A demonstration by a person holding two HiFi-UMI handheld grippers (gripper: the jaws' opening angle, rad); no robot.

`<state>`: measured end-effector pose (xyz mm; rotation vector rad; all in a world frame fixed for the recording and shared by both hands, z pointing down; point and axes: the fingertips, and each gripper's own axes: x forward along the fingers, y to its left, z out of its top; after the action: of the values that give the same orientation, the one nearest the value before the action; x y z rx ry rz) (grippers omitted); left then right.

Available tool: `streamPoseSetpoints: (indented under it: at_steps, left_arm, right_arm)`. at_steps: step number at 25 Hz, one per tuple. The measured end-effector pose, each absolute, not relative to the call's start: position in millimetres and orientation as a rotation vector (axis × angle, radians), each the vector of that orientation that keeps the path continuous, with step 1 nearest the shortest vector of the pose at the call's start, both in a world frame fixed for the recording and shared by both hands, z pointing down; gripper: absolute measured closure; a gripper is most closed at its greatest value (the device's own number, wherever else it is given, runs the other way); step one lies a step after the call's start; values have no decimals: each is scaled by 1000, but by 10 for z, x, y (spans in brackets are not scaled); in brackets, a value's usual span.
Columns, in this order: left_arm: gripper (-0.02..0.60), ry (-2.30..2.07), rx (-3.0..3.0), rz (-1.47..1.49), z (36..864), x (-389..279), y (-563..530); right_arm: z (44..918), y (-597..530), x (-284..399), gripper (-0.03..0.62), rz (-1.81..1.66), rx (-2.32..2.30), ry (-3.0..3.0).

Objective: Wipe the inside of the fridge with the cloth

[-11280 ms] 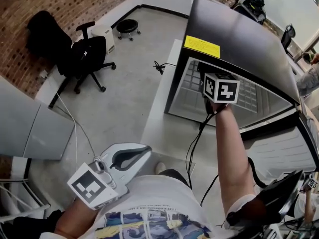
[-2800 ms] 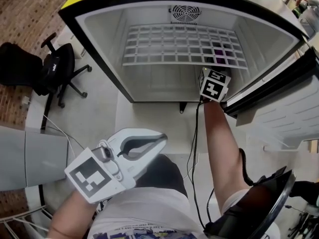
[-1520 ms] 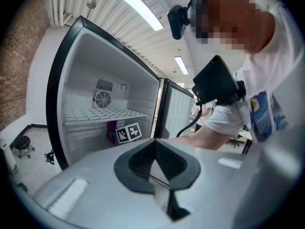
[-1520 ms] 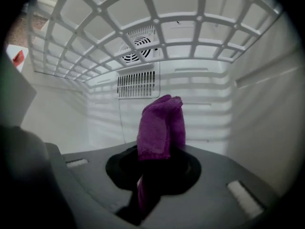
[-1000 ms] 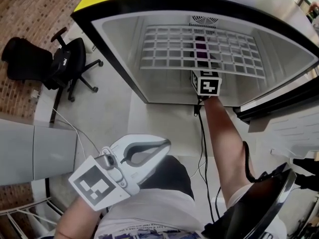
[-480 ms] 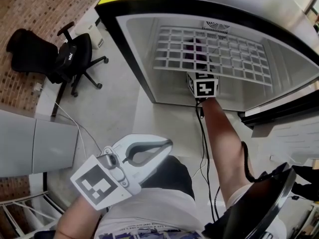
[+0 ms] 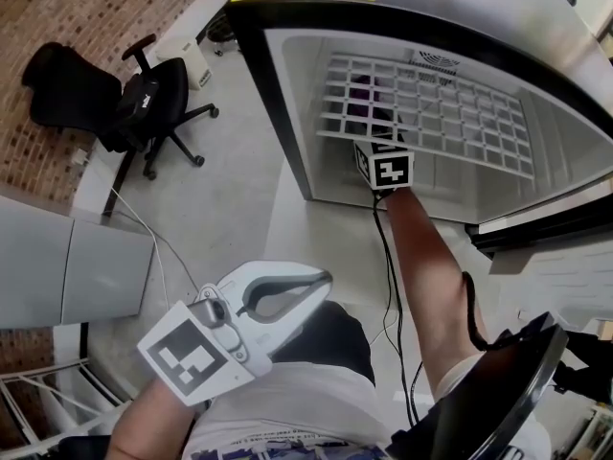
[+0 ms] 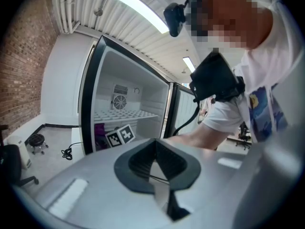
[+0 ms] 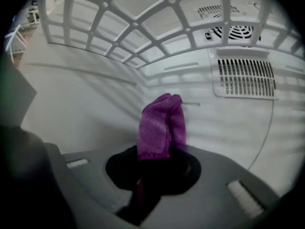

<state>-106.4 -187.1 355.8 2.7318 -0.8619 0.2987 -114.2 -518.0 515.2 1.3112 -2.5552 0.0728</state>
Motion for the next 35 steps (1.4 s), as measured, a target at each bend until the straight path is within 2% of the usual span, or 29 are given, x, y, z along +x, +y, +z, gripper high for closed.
streamPoseSetpoints:
  at_steps: [8,35]
  left_arm:
    - [575,-886,2727,286,3551,-1098,-1895]
    - [575,-819,2728,240,3413,-1046,-1690]
  right_arm:
    - [5157,-5117,-1404,540,56,1177,-2610]
    - [5065,-4396,-1570,540,82,980,-2701]
